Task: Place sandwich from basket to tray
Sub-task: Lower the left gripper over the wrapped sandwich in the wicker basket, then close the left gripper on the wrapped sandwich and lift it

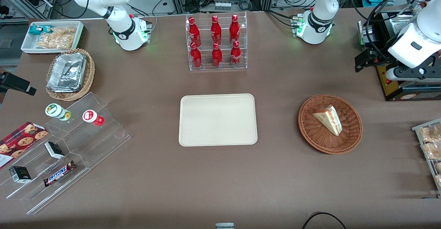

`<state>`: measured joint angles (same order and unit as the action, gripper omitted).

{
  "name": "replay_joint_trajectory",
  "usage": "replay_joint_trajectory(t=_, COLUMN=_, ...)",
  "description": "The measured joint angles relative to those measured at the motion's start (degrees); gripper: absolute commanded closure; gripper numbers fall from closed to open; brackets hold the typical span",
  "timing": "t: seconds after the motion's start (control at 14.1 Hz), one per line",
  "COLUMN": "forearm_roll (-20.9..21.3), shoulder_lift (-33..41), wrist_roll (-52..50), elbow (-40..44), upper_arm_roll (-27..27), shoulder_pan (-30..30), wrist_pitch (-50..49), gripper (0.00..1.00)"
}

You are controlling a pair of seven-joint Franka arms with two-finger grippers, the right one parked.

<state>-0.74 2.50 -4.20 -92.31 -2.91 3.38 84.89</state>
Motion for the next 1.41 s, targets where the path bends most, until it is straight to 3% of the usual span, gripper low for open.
replay_joint_trajectory(t=0.42, forearm_roll=0.1, shoulder_lift=-3.0, wrist_roll=0.3, elbow=-5.6, upper_arm_roll=0.1, shoulder_pan=0.0, wrist_pitch=3.3, gripper=0.00)
replay_joint_trajectory(t=0.85, forearm_roll=0.2, shoulder_lift=-5.5, wrist_roll=-0.6, elbow=-26.2, upper_arm_roll=0.2, shoulder_pan=0.0, wrist_pitch=29.0, gripper=0.00)
replay_joint_trajectory(t=1.06, forearm_roll=0.0, shoulder_lift=-5.7, wrist_roll=-8.7, elbow=-34.6, upper_arm_roll=0.8, shoulder_pan=-0.1, wrist_pitch=41.5, gripper=0.00)
replay_joint_trajectory(t=1.41, forearm_roll=-0.2, shoulder_lift=-6.9, wrist_roll=-32.7, elbow=-36.4, upper_arm_roll=1.3, shoulder_pan=-0.2, wrist_pitch=45.6, gripper=0.00)
